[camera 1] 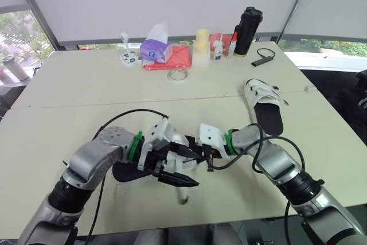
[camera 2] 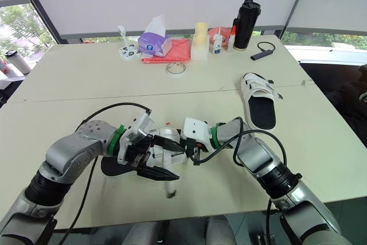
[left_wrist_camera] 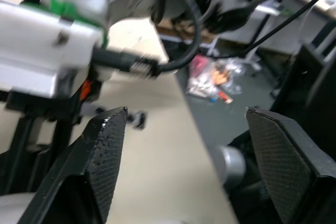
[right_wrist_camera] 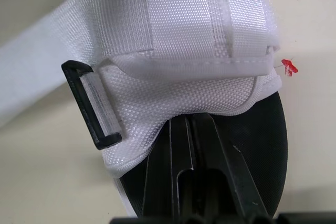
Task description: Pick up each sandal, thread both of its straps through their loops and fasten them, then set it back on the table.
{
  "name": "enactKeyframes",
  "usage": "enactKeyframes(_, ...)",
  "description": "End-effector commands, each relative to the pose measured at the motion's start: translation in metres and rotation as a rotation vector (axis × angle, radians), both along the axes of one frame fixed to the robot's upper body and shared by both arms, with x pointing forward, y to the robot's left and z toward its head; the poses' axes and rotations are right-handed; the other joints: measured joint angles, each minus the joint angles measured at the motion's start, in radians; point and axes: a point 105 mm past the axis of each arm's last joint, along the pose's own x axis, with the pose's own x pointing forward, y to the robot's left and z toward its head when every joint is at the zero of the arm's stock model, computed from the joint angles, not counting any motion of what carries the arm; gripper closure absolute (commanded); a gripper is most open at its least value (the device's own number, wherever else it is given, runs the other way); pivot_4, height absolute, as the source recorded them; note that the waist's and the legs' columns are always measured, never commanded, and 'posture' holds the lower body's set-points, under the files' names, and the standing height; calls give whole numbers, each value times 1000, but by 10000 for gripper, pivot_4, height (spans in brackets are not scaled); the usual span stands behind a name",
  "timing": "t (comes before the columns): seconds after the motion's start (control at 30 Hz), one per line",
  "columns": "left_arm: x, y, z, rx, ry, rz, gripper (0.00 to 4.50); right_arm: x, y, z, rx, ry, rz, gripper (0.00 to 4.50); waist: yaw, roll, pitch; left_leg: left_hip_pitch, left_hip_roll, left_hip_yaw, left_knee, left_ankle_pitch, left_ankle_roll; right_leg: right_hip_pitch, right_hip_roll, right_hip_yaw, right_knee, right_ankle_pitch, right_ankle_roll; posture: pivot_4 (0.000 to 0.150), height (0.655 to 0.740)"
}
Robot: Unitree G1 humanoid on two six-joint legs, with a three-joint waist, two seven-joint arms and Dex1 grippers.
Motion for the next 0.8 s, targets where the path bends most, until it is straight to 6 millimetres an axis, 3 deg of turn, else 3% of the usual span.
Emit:
enactKeyframes(0.03,-1,10,33,-73,-12,26,7110,-2,-15,-24,-80,61,-51,45000,-1,0,0,0,0,0,0,0,0,0,0,0,0,0,0,1500,7400)
enactKeyframes(0.23,21,53,58,-67,-41,248,7110,-4,-15,-23,-78,58,-36,45000,-1,0,0,0,0,0,0,0,0,-1,0,0,1,0,0,1500,7400)
enactKeyframes(0.33,19,69,43,44,-68,320,7110,-5,-15,-22,-76,58,-32,45000,-2,1,0,0,0,0,0,0,0,0,0,0,-1,0,1,1500,7400)
enactKeyframes(0.47,9,86,20,97,33,399,7110,-4,-13,-21,-74,56,-27,45000,-2,1,0,0,0,1,-1,0,0,0,-1,0,-2,0,0,1500,7400)
enactKeyframes(0.63,2,93,7,99,106,446,7110,-3,-12,-21,-75,54,-24,45000,0,1,0,0,1,0,-1,0,-1,-1,-1,0,-3,0,0,1500,7400)
enactKeyframes(0.8,12,108,-34,150,163,614,7110,-3,-12,-21,-77,51,-19,45000,-2,2,0,0,1,1,-3,0,0,-1,-3,1,-5,0,-1,1500,7400)
